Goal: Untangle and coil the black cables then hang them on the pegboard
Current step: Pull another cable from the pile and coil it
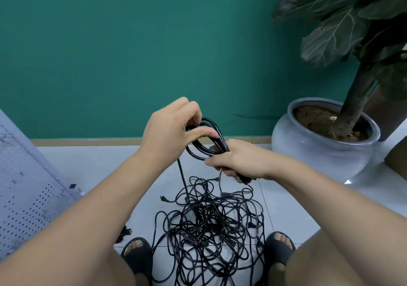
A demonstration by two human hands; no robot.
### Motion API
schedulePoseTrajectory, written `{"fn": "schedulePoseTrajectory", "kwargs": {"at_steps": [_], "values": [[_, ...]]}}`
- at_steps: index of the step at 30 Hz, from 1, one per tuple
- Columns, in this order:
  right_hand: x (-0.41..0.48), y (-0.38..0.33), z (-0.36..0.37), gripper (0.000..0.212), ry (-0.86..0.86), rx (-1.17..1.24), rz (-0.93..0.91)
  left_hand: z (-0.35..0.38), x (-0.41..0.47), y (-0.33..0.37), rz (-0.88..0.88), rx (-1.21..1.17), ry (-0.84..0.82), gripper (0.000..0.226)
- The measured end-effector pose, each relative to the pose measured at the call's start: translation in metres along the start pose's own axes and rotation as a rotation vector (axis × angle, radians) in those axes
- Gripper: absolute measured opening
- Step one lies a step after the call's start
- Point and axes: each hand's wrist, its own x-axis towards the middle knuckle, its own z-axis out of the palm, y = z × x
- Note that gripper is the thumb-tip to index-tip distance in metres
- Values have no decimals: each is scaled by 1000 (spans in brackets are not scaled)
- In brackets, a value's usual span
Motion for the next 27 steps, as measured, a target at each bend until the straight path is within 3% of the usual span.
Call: {"fn": "schedulePoseTrajectory", "kwargs": {"at_steps": [3, 5, 10, 15, 22, 27], "values": [[-4, -1, 1, 38, -1, 70, -52, 5, -3, 0, -151, -10, -5, 58], [-5, -2, 3, 38, -1, 99, -82, 9, -6, 2, -316, -229, -88, 60], [-1, -1, 9, 33, 5, 200, -133, 20, -10, 10, -463, -627, -123, 21], [8, -5, 15, 29, 72, 92, -139, 19, -4, 16, -619, -922, -87, 31], [33, 2, 25, 16, 187, -163, -116, 14, 2, 8, -627, -873, -146, 38], [41, -3, 34, 30, 106, -125, -214, 4, 12, 6, -748, -927, -191, 31]]}}
